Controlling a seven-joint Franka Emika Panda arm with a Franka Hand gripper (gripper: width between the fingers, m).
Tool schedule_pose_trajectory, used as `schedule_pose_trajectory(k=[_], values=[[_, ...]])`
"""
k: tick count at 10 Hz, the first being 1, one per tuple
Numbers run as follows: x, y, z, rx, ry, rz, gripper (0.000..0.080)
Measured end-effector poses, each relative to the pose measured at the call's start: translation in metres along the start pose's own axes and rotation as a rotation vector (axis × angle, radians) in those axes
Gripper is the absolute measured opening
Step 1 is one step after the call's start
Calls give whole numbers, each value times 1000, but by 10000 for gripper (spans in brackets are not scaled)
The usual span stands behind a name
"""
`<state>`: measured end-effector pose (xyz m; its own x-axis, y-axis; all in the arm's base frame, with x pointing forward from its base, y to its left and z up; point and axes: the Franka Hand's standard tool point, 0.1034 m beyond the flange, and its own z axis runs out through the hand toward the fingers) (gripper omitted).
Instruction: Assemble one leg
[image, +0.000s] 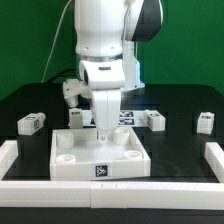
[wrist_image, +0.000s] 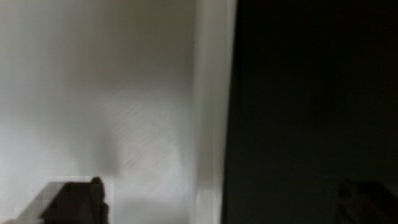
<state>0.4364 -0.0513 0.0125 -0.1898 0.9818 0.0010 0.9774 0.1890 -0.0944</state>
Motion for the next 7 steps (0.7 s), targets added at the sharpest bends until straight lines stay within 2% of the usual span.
schedule_pose_trajectory(k=[2,4,5,6,7], values=[[0,0,5,7,3,7,650],[0,2,0,17,0,53,623],[-1,1,1,18,2,54,451],[0,0,2,20,2,54,451],[-1,0,2,20,2,55,269]])
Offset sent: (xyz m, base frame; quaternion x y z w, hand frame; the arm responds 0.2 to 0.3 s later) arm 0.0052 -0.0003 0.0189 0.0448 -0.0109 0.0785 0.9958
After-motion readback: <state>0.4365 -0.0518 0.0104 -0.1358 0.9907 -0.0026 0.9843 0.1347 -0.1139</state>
